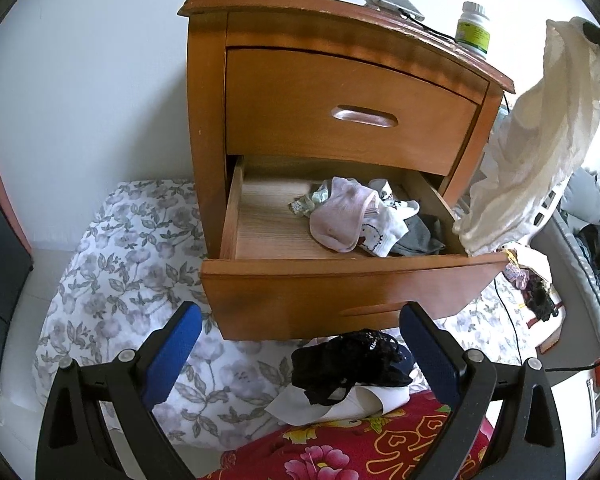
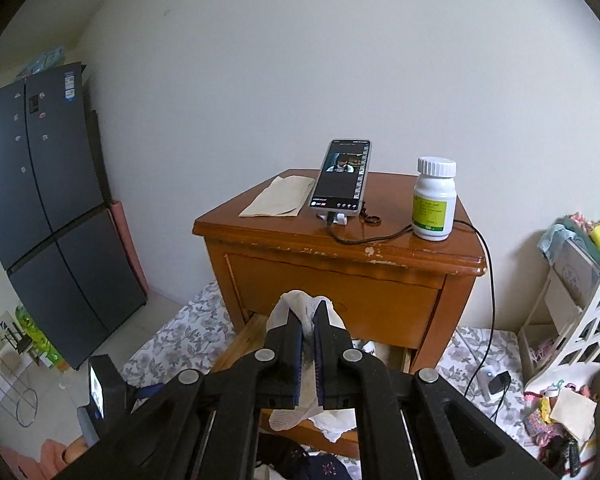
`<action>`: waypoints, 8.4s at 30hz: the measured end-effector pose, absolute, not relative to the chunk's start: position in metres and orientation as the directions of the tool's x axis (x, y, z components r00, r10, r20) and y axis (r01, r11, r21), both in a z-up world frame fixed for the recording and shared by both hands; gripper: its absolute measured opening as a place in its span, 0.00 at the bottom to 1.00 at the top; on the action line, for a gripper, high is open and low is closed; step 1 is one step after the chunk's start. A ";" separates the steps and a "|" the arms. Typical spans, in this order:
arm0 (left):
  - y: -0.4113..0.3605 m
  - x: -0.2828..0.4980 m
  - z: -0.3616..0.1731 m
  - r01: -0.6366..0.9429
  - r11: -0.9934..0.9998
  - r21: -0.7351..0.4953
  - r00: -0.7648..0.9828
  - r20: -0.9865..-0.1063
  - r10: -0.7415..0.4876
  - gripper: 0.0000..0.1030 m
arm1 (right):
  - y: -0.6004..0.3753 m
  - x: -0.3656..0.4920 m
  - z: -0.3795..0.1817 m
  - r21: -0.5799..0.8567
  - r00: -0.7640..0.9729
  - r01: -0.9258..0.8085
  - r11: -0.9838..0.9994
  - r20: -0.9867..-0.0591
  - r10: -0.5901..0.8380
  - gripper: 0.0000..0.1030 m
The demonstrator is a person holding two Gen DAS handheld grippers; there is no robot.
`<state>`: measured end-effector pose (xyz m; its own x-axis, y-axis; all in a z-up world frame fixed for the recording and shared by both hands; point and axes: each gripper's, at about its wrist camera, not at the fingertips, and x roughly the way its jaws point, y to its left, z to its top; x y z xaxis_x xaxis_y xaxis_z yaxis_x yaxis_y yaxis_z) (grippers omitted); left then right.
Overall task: Organize soft objects
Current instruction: 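Lift the cream garment up out of the drawer with the right gripper, then lower the cream garment onto the garment pile and open the right gripper, then withdraw the right gripper from the cream garment, then reach the left gripper into the drawer toward the pink sock, then close the left gripper on the pink sock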
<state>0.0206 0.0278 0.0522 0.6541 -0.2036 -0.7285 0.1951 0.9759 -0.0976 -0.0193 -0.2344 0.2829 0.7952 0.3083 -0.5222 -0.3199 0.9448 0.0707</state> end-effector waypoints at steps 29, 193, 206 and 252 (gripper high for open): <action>0.023 0.002 0.062 0.208 0.975 -0.082 0.666 -0.718 -0.203 0.96 | -0.197 -0.045 0.197 0.066 0.636 -0.402 0.913 -0.697 0.331 0.05; -0.117 0.226 -0.012 0.364 0.926 0.098 0.348 -0.937 -0.038 0.86 | -0.261 0.025 -0.022 0.182 0.414 -0.012 0.983 -0.894 0.171 1.00; -0.133 0.246 -0.050 0.389 0.905 0.171 0.288 -0.956 0.057 0.78 | -0.263 0.032 -0.032 0.191 0.392 -0.014 0.982 -0.902 0.181 1.00; -0.018 0.200 0.003 0.133 0.984 -0.118 0.462 -0.871 -0.167 0.05 | -0.253 0.021 -0.018 0.172 0.412 -0.028 0.985 -0.895 0.168 1.00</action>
